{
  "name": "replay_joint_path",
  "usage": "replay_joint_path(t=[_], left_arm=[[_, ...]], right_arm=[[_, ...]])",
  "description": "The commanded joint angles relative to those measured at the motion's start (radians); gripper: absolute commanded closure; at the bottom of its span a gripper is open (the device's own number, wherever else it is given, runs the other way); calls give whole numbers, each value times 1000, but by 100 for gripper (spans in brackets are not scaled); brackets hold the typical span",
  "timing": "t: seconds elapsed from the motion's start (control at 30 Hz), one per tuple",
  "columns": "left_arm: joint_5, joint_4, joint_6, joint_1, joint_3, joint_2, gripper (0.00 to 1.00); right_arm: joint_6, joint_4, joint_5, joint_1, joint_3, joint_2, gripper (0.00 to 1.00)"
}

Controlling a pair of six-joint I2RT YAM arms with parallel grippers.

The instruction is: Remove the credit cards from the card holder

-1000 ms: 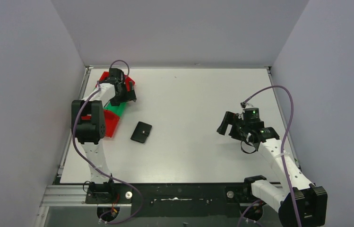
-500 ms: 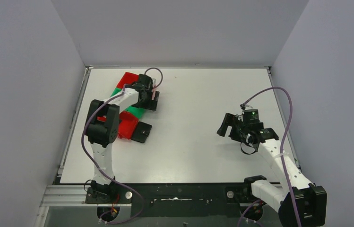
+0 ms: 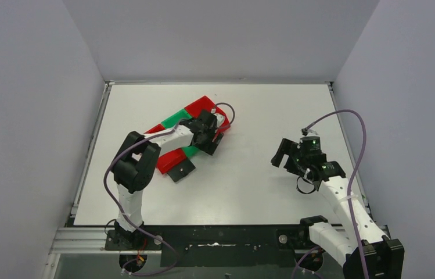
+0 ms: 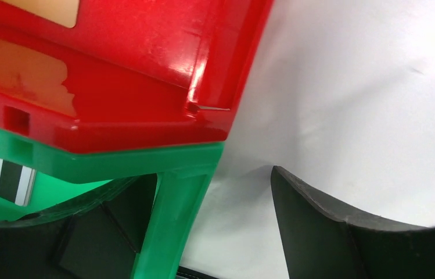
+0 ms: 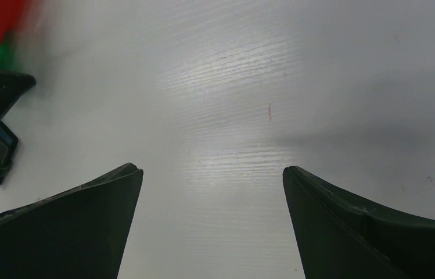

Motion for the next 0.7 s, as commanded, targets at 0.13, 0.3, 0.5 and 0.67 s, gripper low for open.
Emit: replay_joint_path(t=[0.13,0.3,0.5,0.67], left_arm=[[52,24,31,-134,-109,-111,29],[34,15,20,-171,-130,-167,29],[15,22,-21,-173,-102,-250,22],[-13,34,-93,-171,-81,-348,20]], right_arm=[[71,10,138,5,-17,-78,2],[68,32,116,2,-17,-61,2],[40,108,-28,3,-8,-8,2],[21,201,-174,9,1,55,2]])
